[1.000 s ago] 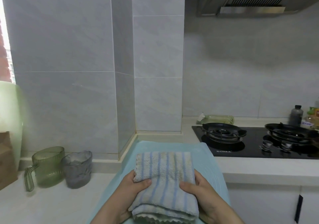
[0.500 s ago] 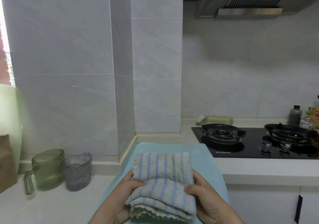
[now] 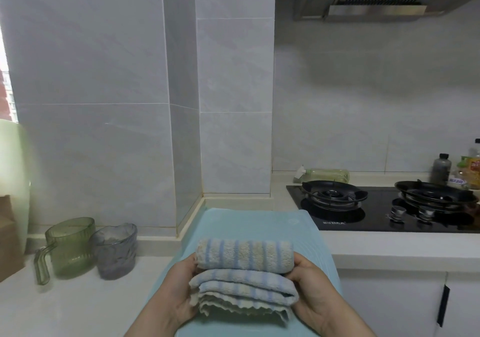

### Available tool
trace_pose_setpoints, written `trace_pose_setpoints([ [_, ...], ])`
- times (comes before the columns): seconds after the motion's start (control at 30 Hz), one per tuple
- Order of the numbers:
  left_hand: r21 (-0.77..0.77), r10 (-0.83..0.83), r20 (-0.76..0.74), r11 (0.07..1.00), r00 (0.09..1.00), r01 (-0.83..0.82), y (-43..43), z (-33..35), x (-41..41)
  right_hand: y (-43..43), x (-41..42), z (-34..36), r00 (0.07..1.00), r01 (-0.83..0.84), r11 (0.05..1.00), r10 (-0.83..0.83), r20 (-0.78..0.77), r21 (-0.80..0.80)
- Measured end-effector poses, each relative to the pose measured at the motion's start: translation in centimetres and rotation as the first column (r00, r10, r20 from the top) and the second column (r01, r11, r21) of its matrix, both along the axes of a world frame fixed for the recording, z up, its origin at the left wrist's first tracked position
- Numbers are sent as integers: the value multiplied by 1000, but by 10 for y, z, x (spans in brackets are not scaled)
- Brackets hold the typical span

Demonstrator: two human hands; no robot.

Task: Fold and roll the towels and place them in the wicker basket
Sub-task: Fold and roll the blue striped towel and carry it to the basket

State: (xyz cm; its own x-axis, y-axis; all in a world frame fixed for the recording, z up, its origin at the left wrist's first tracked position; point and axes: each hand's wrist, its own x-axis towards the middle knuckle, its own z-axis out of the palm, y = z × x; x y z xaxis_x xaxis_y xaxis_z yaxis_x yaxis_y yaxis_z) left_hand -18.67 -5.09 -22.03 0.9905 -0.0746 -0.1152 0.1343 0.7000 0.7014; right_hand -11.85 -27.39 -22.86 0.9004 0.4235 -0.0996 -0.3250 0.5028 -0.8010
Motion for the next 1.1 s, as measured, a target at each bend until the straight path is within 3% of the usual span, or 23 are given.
trace_pose_setpoints([
  [0.1, 18, 34, 2, 999, 999, -34, 1, -5, 4, 0, -3, -3, 999, -27, 999, 26, 31, 37],
  [0.2, 187, 84, 48, 978, 995, -92, -1, -6, 4, 0, -7, -1, 997, 36, 999, -38, 73, 24],
  [0.27, 345, 194, 133, 910, 972, -229, -1, -9, 6, 0, -5, -5, 981, 73, 995, -58, 188, -74],
  [0.43, 549, 356, 316, 687, 879, -476, 0, -18, 7, 3, -5, -12, 925, 236, 911, -105, 365, -337],
  [0.57, 640, 240, 307, 664, 921, -386, -3, -18, 1, 4, -11, -9, 823, 383, 773, -38, 566, -506],
  [0.67, 757, 187, 297, 552, 936, -350, -6, -18, -1, 4, -13, -8, 852, 294, 789, 40, 521, -540],
  [0.87, 782, 205, 302, 506, 931, -365, -3, -19, -2, 5, -17, -7, 818, 283, 689, 190, 543, -667],
  [1.1, 749, 255, 321, 521, 912, -409, -3, -19, 2, 2, -16, -7, 853, 312, 777, 25, 522, -547],
])
